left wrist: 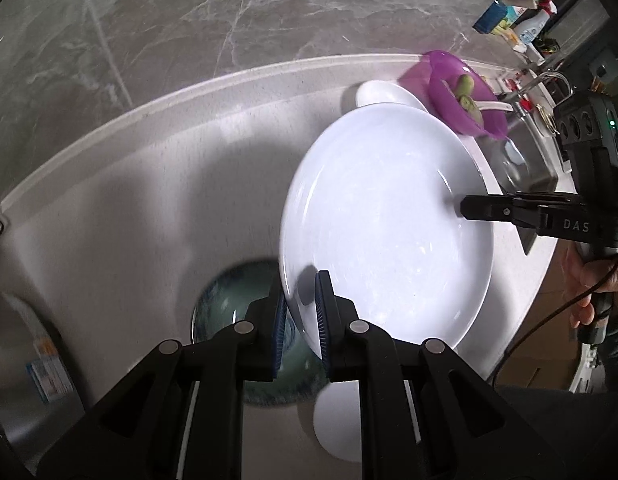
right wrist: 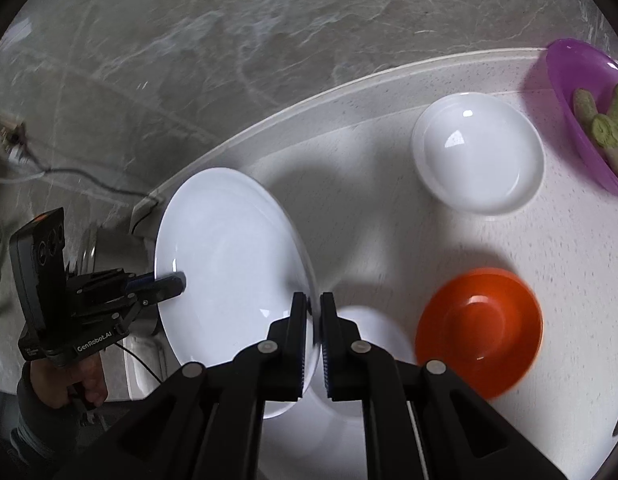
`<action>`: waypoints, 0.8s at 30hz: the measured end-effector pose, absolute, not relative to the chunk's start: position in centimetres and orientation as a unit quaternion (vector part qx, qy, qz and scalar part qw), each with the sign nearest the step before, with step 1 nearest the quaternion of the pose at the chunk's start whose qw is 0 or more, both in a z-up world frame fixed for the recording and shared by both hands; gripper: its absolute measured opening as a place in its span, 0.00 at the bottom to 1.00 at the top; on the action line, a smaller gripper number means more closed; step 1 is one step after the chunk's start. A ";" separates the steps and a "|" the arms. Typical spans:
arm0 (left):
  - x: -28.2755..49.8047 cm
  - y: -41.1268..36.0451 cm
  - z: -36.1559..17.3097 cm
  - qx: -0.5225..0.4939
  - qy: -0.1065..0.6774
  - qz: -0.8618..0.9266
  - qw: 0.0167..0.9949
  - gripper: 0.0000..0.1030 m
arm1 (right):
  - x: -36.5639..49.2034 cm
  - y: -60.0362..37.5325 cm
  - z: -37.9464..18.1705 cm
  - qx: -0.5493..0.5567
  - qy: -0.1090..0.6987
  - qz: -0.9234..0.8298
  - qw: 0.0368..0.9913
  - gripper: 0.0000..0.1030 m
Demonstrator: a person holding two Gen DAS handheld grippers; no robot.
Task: Organize plates and bowls
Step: 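Lift the white deep plate with both grippers and carry it over the large plate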
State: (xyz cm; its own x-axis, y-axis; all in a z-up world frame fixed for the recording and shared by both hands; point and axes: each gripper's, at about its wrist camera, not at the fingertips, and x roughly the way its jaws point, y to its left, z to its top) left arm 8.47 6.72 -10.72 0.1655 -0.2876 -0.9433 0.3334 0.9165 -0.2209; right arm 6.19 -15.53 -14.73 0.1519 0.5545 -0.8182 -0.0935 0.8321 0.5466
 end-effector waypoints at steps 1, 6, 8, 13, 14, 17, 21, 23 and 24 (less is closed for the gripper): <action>7.4 7.2 -10.6 0.017 0.614 -0.203 0.762 0.12 | 5.6 -15.2 -14.6 0.187 0.614 0.224 0.734 0.09; 3.0 8.1 -10.6 0.003 0.620 -0.202 0.758 0.12 | 2.8 -14.5 -13.8 0.181 0.617 0.236 0.729 0.09; 1.6 8.5 -10.7 -0.001 0.622 -0.202 0.757 0.12 | 1.8 -14.3 -14.0 0.178 0.621 0.239 0.725 0.09; -2.9 7.9 -11.4 -0.005 0.626 -0.199 0.754 0.12 | -1.0 -13.8 -14.5 0.169 0.633 0.244 0.715 0.09; -3.7 8.0 -11.6 -0.007 0.627 -0.200 0.753 0.12 | -1.5 -13.7 -14.7 0.167 0.636 0.245 0.713 0.09; -6.3 7.9 -12.1 -0.015 0.631 -0.198 0.750 0.12 | -3.1 -13.5 -15.3 0.160 0.645 0.245 0.706 0.09; -8.7 8.3 -13.4 -0.024 0.631 -0.201 0.749 0.12 | -4.7 -13.4 -15.9 0.152 0.653 0.244 0.701 0.09; -9.8 8.1 -14.0 -0.033 0.633 -0.201 0.747 0.12 | -5.5 -13.6 -16.4 0.153 0.657 0.242 0.698 0.09; -10.0 8.2 -14.4 -0.034 0.633 -0.203 0.747 0.12 | -5.9 -13.7 -16.7 0.155 0.660 0.239 0.695 0.09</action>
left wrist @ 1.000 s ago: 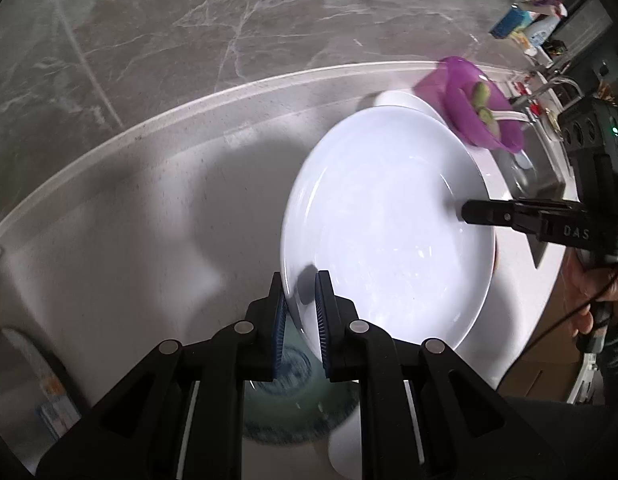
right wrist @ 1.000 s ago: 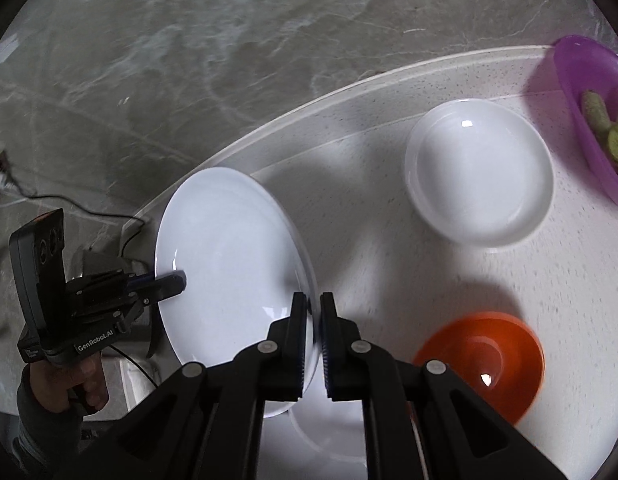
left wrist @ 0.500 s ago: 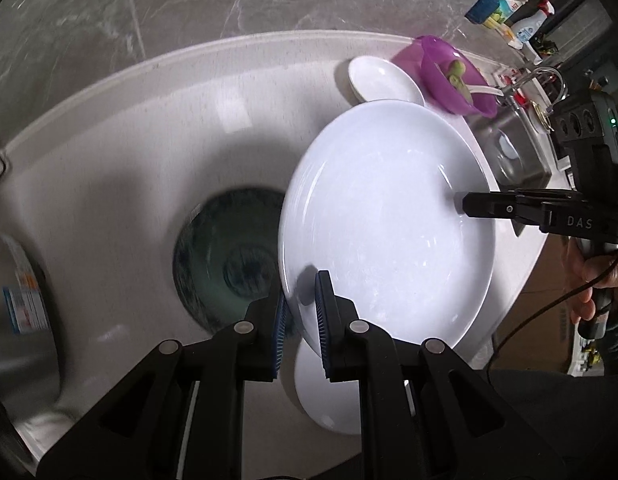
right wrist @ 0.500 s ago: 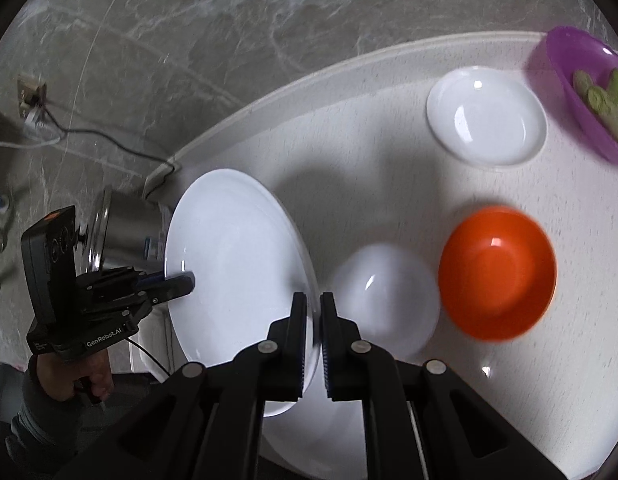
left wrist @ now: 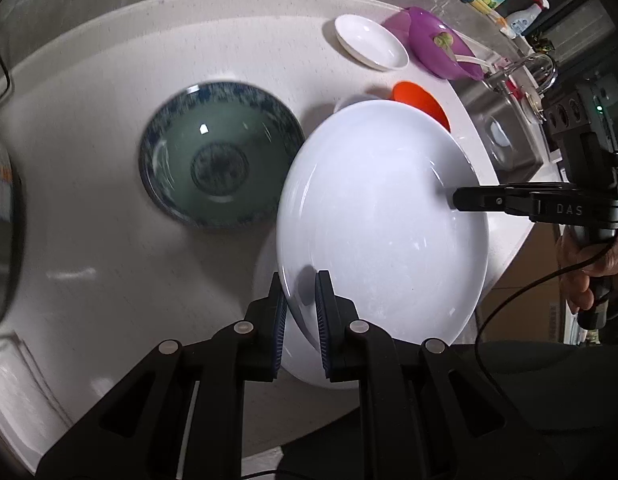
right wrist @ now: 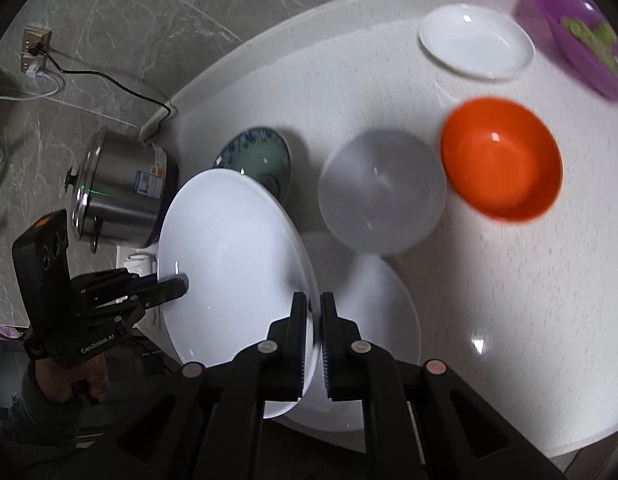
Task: Organize plates and bowls
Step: 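Lift the white deep plate with both grippers and carry it over the large plate, then lower the deep plate onto the large plate and open both grippers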
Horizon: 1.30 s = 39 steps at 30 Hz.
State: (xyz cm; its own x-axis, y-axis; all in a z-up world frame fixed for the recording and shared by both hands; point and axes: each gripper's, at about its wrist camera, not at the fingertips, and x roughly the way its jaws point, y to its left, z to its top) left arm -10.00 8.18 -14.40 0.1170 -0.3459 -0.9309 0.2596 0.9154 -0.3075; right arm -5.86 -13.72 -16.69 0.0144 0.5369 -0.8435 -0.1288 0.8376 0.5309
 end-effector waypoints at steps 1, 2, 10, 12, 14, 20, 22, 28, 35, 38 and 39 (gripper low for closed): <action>-10.7 8.1 -14.7 -0.038 0.632 -0.204 0.746 0.12 | -6.3 -13.8 -17.0 0.153 0.662 0.237 0.694 0.09; -11.0 7.9 -15.0 -0.040 0.632 -0.205 0.747 0.12 | -6.6 -13.9 -17.2 0.153 0.663 0.235 0.694 0.09; -14.8 6.9 -19.1 -0.021 0.628 -0.195 0.753 0.12 | -9.0 -14.4 -20.7 0.139 0.676 0.220 0.690 0.10; -15.1 6.7 -19.6 -0.014 0.622 -0.190 0.760 0.12 | -9.3 -14.4 -21.5 0.148 0.679 0.216 0.686 0.10; -15.3 6.6 -20.1 -0.007 0.620 -0.185 0.763 0.12 | -9.6 -14.3 -22.1 0.144 0.676 0.217 0.689 0.10; -15.4 6.5 -22.6 -0.001 0.624 -0.175 0.762 0.12 | -10.3 -13.8 -23.9 0.123 0.675 0.213 0.696 0.10; -15.3 6.5 -23.2 0.002 0.623 -0.175 0.763 0.12 | -10.5 -13.7 -24.3 0.118 0.674 0.211 0.698 0.10; -15.5 5.9 -24.3 0.011 0.624 -0.176 0.761 0.12 | -10.8 -13.6 -25.4 0.113 0.675 0.203 0.700 0.11; -15.2 6.1 -25.2 0.010 0.622 -0.174 0.763 0.13 | -11.0 -13.2 -25.7 0.094 0.665 0.207 0.711 0.11; -14.9 6.2 -25.3 0.013 0.617 -0.176 0.767 0.15 | -10.9 -12.6 -25.5 0.070 0.656 0.207 0.722 0.12; -14.8 6.0 -25.5 0.011 0.617 -0.176 0.767 0.15 | -11.0 -12.4 -25.4 0.059 0.653 0.207 0.726 0.13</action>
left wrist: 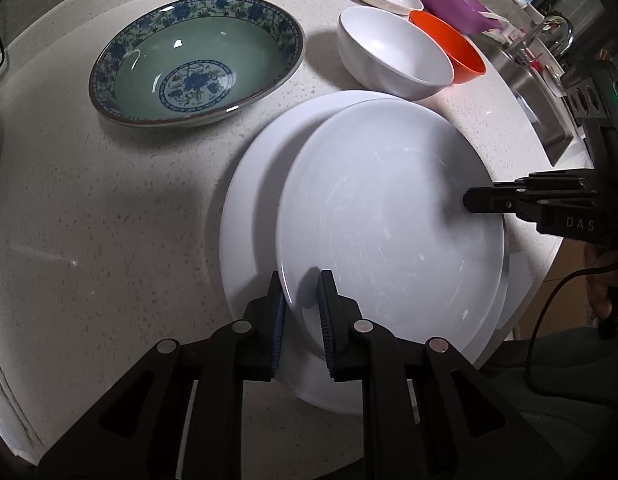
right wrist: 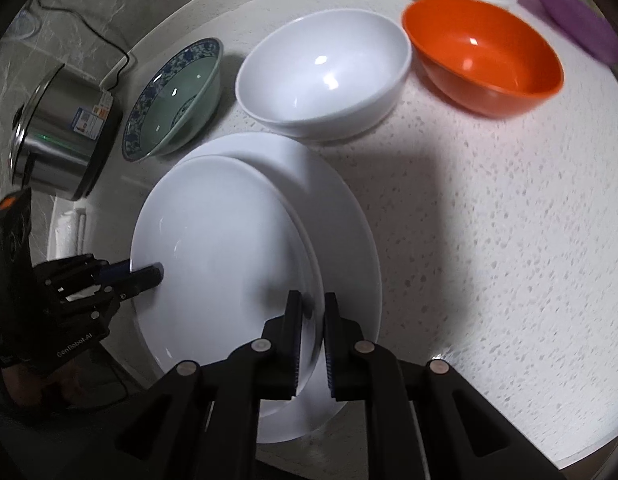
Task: Organize plates and bowls
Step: 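Lower the deep plate onto the large plate and open both grippers, then move both grippers to the white bowl beside the purple bowl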
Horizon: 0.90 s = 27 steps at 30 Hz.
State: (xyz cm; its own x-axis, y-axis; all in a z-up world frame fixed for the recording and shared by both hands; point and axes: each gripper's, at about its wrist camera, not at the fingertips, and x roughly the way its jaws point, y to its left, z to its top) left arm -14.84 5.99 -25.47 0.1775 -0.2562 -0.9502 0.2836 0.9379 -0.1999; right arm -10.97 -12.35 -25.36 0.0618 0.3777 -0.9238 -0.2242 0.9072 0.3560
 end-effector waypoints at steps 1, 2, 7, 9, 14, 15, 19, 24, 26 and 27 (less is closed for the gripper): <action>-14.8 5.9 -25.5 0.009 0.616 -0.177 0.768 0.15 | -11.0 -12.3 -25.3 0.051 0.651 0.208 0.728 0.13; -14.8 6.0 -25.5 0.008 0.615 -0.179 0.768 0.16 | -11.0 -11.9 -25.2 0.037 0.648 0.206 0.732 0.14; -14.7 6.0 -25.4 0.005 0.612 -0.193 0.767 0.23 | -11.6 -11.1 -24.9 0.004 0.636 0.198 0.746 0.17; -14.9 5.7 -25.2 0.006 0.610 -0.202 0.766 0.35 | -11.8 -10.9 -24.9 -0.002 0.633 0.191 0.751 0.19; -15.1 5.1 -24.3 0.026 0.588 -0.224 0.776 0.72 | -12.3 -9.7 -24.5 -0.040 0.620 0.172 0.764 0.31; -15.1 5.2 -24.1 0.024 0.587 -0.223 0.778 0.72 | -12.4 -9.4 -24.4 -0.051 0.616 0.167 0.768 0.38; -15.0 6.6 -22.6 0.004 0.576 -0.220 0.787 0.75 | -12.8 -9.1 -24.0 -0.046 0.614 0.159 0.772 0.51; -12.9 8.6 -18.2 -0.046 0.542 -0.231 0.807 1.00 | -12.9 -11.9 -21.1 0.015 0.588 0.153 0.794 0.71; -10.6 9.2 -16.3 -0.057 0.533 -0.233 0.812 1.00 | -12.3 -14.0 -19.3 0.055 0.568 0.161 0.805 0.72; -9.1 9.6 -15.1 -0.063 0.523 -0.237 0.816 1.00 | -11.4 -15.5 -18.0 0.078 0.553 0.164 0.813 0.73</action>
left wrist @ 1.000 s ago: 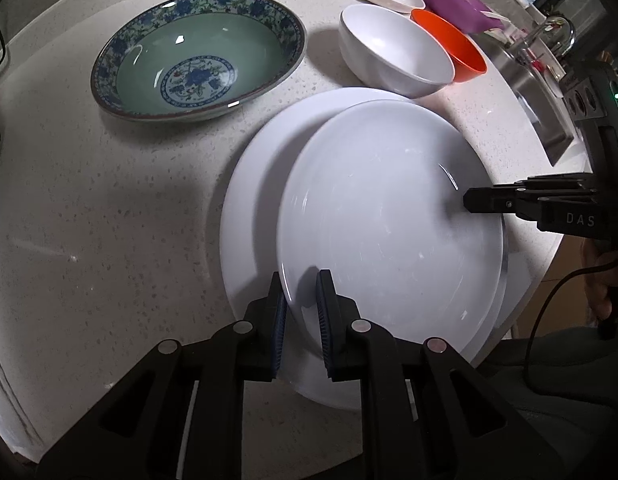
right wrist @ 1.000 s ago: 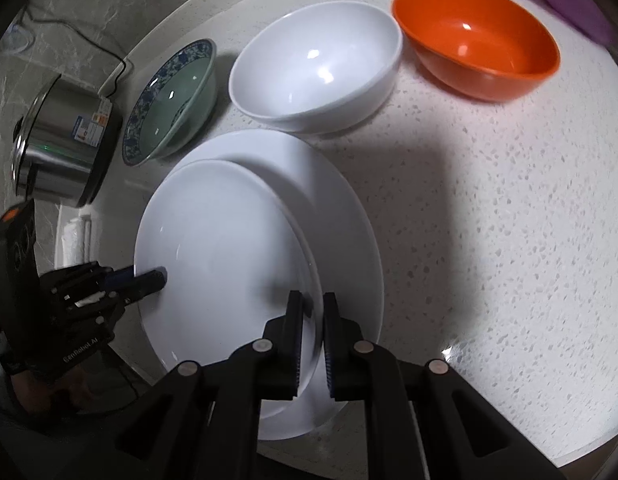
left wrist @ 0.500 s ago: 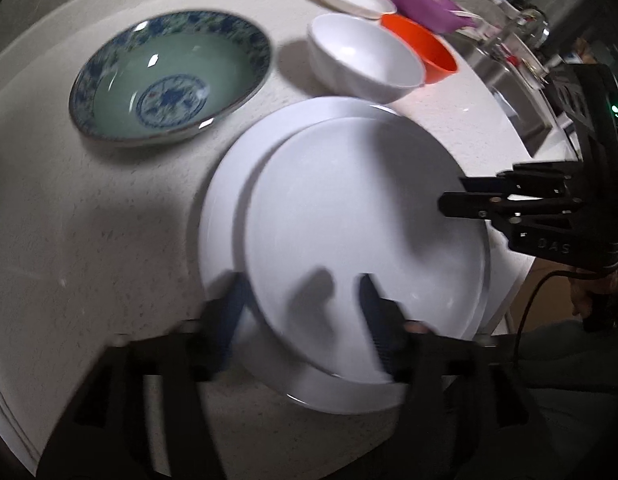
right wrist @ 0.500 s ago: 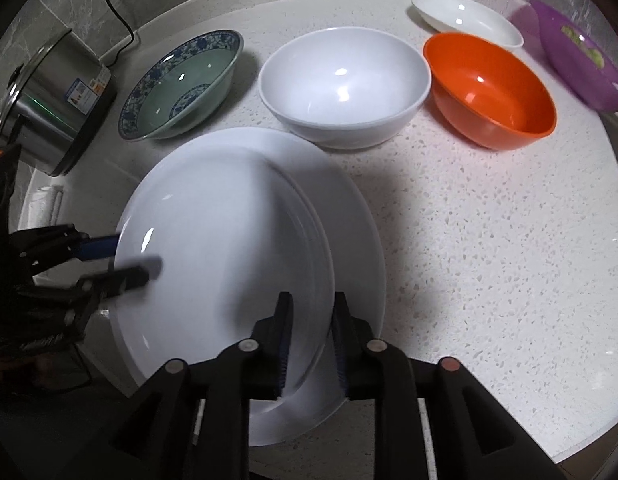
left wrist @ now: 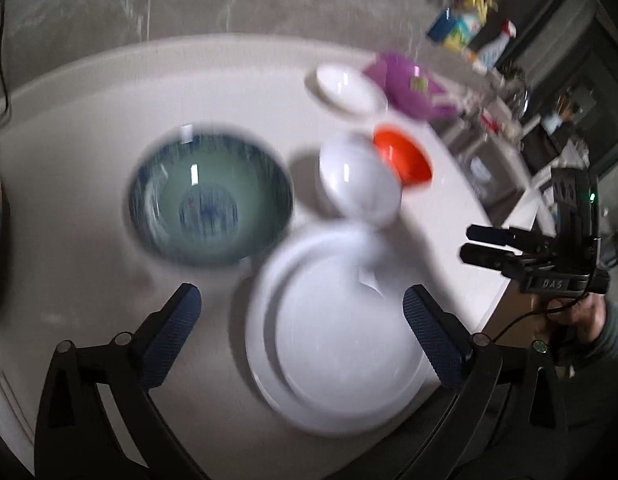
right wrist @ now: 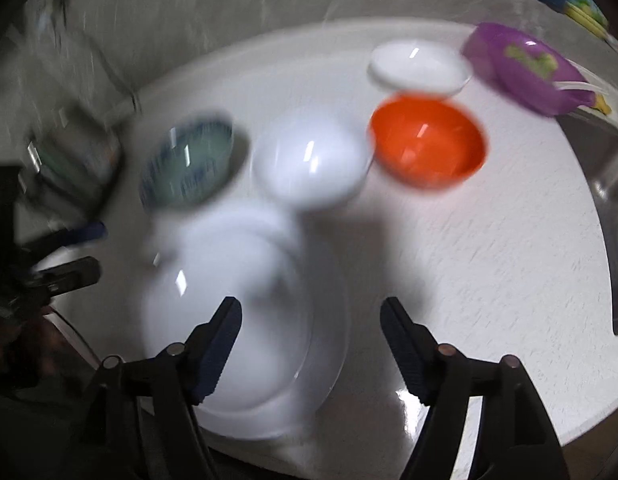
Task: Organize plates and bowls
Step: 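Move both grippers to the white bowl beside the purple bowl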
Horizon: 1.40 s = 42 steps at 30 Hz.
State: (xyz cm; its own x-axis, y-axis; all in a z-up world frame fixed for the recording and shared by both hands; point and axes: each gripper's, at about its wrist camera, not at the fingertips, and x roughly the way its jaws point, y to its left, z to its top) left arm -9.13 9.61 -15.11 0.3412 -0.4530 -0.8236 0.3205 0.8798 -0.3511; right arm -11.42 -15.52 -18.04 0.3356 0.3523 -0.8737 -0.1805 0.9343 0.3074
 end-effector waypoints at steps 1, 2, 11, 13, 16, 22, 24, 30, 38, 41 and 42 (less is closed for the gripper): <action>-7.4 9.6 -13.8 -0.067 0.509 -0.244 0.823 1.00 | -10.6 -16.7 -17.1 0.089 0.541 0.163 0.820 0.73; -6.1 9.5 -13.0 -0.063 0.502 -0.243 0.828 1.00 | -9.4 -18.3 -16.1 0.102 0.526 0.161 0.829 0.75; 12.3 0.5 -10.4 -0.006 0.537 -0.249 0.806 0.99 | 5.4 -31.2 -15.2 0.226 0.486 0.124 0.835 0.70; 16.1 -1.9 -12.2 -0.009 0.566 -0.247 0.786 0.99 | 7.6 -32.5 -16.4 0.246 0.492 0.116 0.827 0.70; 20.2 -4.9 -14.4 -0.003 0.583 -0.245 0.775 0.98 | 10.0 -33.0 -18.4 0.261 0.504 0.100 0.817 0.70; 24.7 -7.7 -18.9 0.002 0.599 -0.246 0.762 0.98 | 12.6 -32.6 -21.7 0.288 0.530 0.077 0.794 0.63; 25.4 -8.2 -20.8 -0.005 0.613 -0.247 0.750 0.93 | 13.5 -32.6 -22.9 0.305 0.534 0.064 0.786 0.60; 27.4 -9.9 -24.5 -0.003 0.626 -0.250 0.738 0.58 | 15.7 -31.7 -24.7 0.301 0.544 0.042 0.782 0.56; 28.6 -11.5 -27.1 -0.004 0.641 -0.254 0.724 0.46 | 17.0 -30.7 -26.7 0.274 0.561 0.030 0.781 0.50; 29.0 -12.1 -27.4 -0.006 0.642 -0.257 0.723 0.45 | 17.2 -30.5 -27.5 0.276 0.567 0.023 0.776 0.48; 29.1 -12.7 -27.6 -0.001 0.641 -0.259 0.722 0.39 | 17.4 -30.4 -27.6 0.276 0.565 0.023 0.777 0.45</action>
